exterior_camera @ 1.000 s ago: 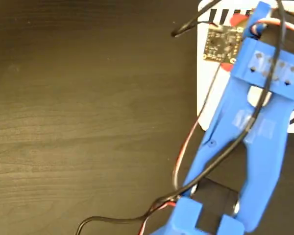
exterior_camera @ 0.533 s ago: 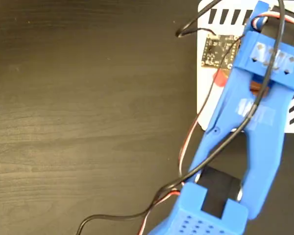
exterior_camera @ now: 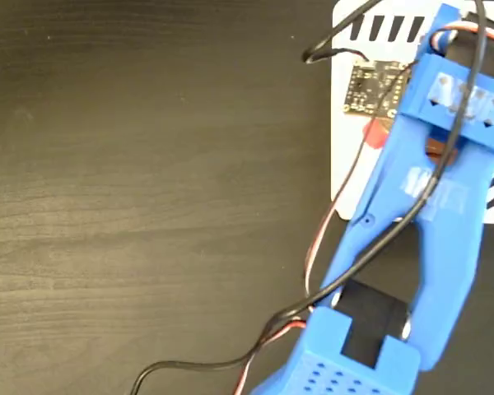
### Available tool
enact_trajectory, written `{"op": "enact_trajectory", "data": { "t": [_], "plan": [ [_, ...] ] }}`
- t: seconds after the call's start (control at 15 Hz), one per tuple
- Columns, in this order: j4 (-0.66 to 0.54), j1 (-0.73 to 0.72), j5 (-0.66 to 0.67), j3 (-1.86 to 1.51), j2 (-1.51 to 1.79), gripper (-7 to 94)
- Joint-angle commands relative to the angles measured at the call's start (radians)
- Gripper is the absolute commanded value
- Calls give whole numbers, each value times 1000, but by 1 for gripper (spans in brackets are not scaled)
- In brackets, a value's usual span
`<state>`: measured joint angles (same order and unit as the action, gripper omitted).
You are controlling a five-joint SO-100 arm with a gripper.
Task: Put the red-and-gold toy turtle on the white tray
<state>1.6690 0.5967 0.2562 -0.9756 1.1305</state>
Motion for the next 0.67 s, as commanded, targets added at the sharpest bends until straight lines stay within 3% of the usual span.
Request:
{"op": "enact_trajectory", "data": {
  "t": [0.0,0.13,0.27,0.33,0.6],
  "plan": [
    [-9,29,15,-3,49,7],
    [-11,32,20,-11,46,22],
    [-12,32,25,-29,46,52],
    [-12,29,25,-37,46,59],
    [-17,28,28,-51,51,62]
  ]
}}
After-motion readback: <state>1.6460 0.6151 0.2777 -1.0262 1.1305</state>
